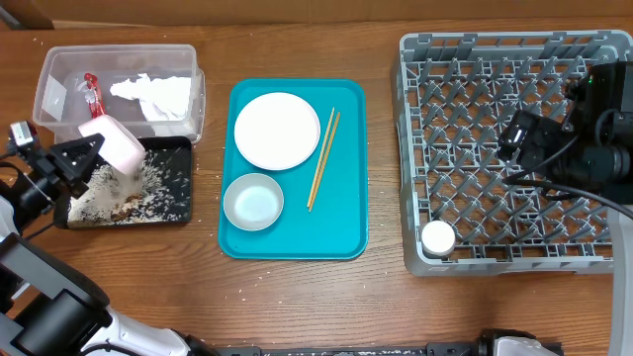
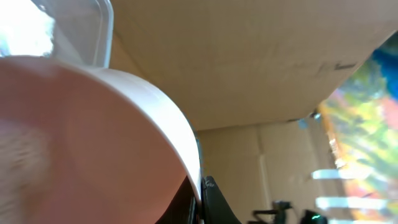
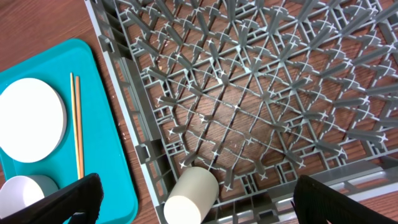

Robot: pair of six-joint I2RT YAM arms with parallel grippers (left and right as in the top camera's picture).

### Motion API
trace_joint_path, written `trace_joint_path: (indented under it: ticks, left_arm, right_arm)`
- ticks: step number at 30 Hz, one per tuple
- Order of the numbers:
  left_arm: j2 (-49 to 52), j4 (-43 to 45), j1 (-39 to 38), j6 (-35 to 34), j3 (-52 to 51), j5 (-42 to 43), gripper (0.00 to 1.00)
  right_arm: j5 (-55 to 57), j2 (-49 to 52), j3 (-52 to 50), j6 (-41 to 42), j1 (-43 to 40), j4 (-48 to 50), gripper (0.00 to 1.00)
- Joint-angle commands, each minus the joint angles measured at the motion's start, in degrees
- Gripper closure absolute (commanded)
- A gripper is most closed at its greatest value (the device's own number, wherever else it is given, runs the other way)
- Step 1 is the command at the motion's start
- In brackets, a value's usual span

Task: Sort waste into correct bins and load items into the dishwasher
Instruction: 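Pour the rice onto the black tray with the left gripper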

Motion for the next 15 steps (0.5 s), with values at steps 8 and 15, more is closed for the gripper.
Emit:
trace_joint_path:
  ticks: [8,15]
  left_arm:
    - [-0.8,0.5,-0.1,-13.6,-0.2,3.0,0.96]
    - [-0.8,1.8,-0.2,-13.5,-0.2,3.0,0.96]
  right_arm:
    - [-0.2,0.0,-0.7,-0.2,-0.2,0.3,0.0]
    - [-0.2,0.0,-0.7,-0.2,-0.2,0.3,0.0]
